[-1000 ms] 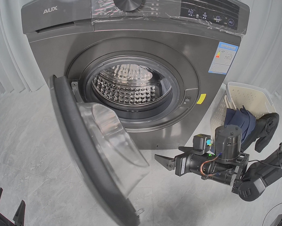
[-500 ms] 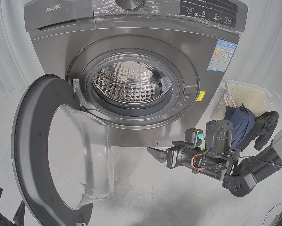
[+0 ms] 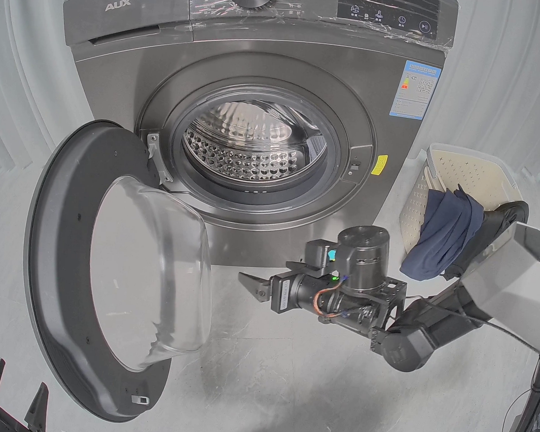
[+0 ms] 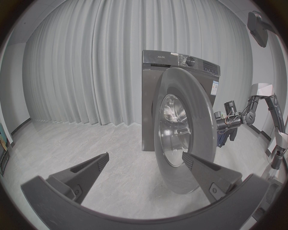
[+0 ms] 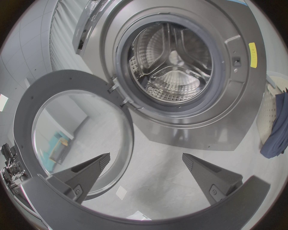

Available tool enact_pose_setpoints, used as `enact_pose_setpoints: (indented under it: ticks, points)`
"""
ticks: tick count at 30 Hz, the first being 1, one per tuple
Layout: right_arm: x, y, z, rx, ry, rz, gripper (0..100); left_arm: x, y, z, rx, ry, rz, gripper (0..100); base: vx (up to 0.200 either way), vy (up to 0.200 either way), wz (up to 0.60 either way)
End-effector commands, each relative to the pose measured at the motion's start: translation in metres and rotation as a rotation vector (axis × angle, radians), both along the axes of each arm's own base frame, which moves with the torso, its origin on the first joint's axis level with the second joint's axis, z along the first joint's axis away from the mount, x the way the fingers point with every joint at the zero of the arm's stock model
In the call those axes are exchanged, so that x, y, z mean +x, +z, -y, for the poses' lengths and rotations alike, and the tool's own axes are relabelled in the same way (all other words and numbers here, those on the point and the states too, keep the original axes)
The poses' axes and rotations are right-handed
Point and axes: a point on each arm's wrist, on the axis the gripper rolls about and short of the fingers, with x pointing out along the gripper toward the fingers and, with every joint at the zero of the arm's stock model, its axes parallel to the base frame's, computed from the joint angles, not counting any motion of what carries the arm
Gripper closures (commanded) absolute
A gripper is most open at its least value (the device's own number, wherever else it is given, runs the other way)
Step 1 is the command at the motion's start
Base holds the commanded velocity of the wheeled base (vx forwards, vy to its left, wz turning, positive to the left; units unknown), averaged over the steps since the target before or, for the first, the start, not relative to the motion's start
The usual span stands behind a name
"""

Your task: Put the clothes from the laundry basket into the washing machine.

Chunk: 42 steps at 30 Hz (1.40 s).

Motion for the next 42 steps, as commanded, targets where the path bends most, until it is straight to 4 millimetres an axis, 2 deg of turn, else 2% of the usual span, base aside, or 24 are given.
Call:
enact_pose_setpoints:
  ticks: [1,5,12,19,21,25,31,35,38,42]
  points:
    - [-0.001,-0.022,-0.03,0.001,0.05,-0.018,0,0.0,-0.005,0.0,-0.002,0.001,-0.002,0,0.0,0.0,0.0]
    - [-0.008,-0.028,-0.051,0.011,0.092,-0.013,0,0.0,-0.005,0.0,-0.002,0.002,-0.002,0,0.0,0.0,0.0]
    - [-0.015,-0.028,-0.07,0.05,0.124,0.014,0,0.0,-0.005,0.0,-0.003,0.004,-0.001,0,0.0,0.0,0.0]
    - [0.0,-0.017,-0.066,0.086,0.093,0.037,0,0.0,-0.005,0.0,-0.003,0.002,-0.001,0,0.0,0.0,0.0]
    - [0.009,-0.016,-0.063,0.086,0.073,0.042,0,0.0,-0.005,0.0,-0.003,0.002,-0.001,0,0.0,0.0,0.0]
    - [0.018,-0.027,-0.072,0.073,0.074,0.029,0,0.0,-0.005,0.0,-0.002,0.002,-0.002,0,0.0,0.0,0.0]
    - [0.015,-0.04,-0.1,0.087,0.116,0.037,0,0.0,-0.005,0.0,-0.002,0.002,-0.002,0,0.0,0.0,0.0]
    - [0.016,-0.045,-0.112,0.097,0.123,0.045,0,0.0,-0.005,0.0,-0.002,0.002,-0.002,0,0.0,0.0,0.0]
    - [0.019,-0.039,-0.117,0.116,0.106,0.067,0,0.0,-0.005,0.0,-0.002,0.002,-0.002,0,0.0,0.0,0.0]
    - [0.025,-0.035,-0.112,0.122,0.09,0.074,0,0.0,-0.005,0.0,-0.002,0.002,-0.002,0,0.0,0.0,0.0]
